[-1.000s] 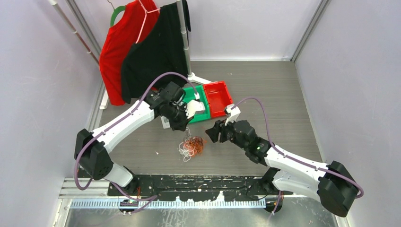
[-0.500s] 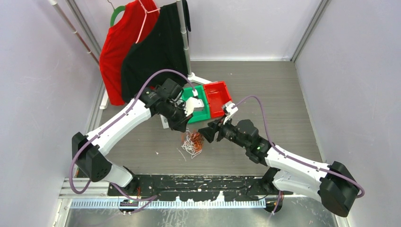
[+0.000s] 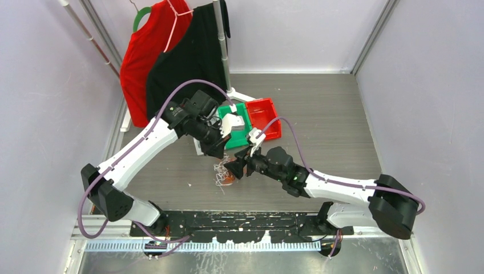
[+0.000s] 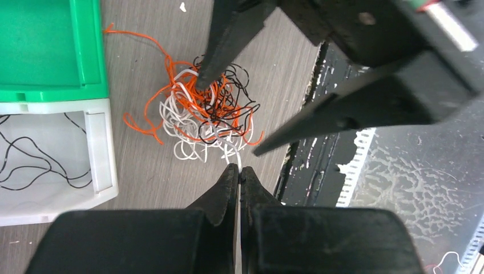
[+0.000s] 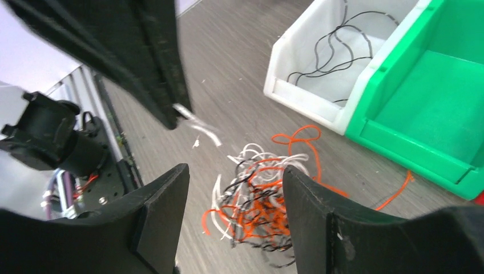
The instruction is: Untangle the cables
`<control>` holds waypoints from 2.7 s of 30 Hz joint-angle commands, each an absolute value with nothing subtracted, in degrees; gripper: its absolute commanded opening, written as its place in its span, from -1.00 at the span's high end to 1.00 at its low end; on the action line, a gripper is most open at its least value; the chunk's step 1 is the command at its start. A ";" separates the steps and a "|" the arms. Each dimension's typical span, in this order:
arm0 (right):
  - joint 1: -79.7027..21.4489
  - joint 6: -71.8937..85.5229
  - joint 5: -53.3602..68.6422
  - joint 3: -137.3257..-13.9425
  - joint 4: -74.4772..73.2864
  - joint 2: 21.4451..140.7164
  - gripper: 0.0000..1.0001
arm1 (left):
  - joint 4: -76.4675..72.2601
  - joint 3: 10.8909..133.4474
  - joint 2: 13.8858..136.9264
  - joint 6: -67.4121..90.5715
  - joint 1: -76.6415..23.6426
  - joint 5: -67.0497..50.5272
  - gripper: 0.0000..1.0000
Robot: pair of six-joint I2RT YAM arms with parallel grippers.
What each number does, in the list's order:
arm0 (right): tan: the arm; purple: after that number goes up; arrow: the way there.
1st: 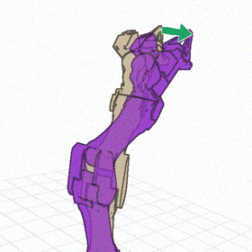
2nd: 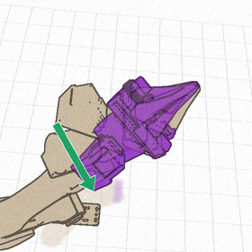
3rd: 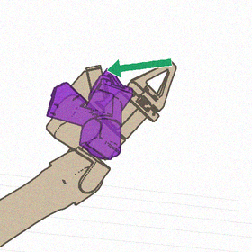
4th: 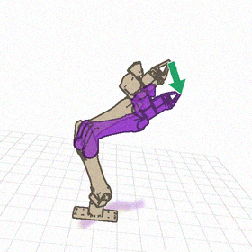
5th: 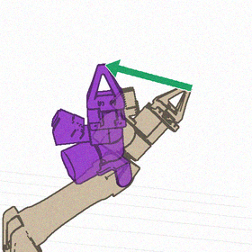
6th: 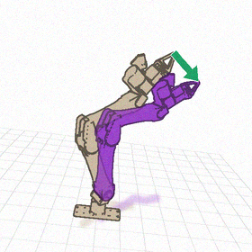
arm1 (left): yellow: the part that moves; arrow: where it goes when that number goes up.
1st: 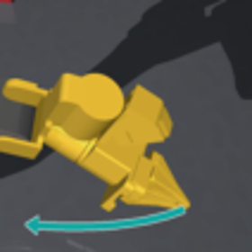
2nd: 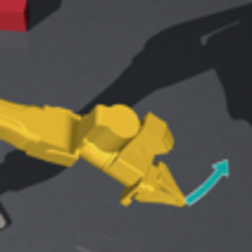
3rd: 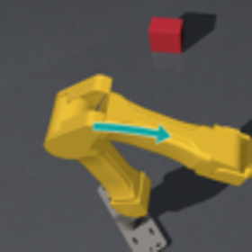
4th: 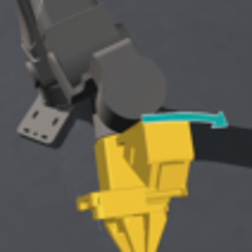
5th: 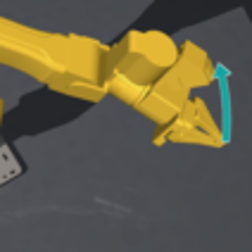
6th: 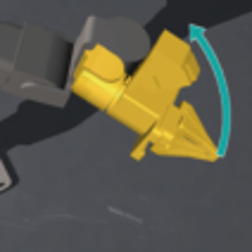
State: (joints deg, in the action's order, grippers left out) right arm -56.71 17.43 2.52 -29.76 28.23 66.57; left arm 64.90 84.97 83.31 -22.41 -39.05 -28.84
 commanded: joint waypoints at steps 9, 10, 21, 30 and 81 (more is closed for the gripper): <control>-57.18 14.33 -2.52 -33.70 40.01 73.17 -0.25 | 69.25 86.89 76.96 -23.87 -39.72 -35.85 1.00; -57.15 14.64 -2.55 -33.90 40.48 73.73 -0.24 | 69.38 87.30 76.97 -23.85 -39.73 -36.19 1.00; -61.03 15.78 -7.49 -35.66 47.97 80.99 -0.23 | 66.70 86.50 76.95 -21.62 -40.31 -41.17 1.00; -62.14 16.27 -10.31 -33.28 52.06 82.36 -0.19 | 67.19 89.18 76.40 -21.75 -40.52 -42.01 1.00; -62.23 6.35 -9.00 -29.84 27.28 61.32 -0.40 | 71.19 114.14 82.82 -20.20 -40.49 -26.00 1.00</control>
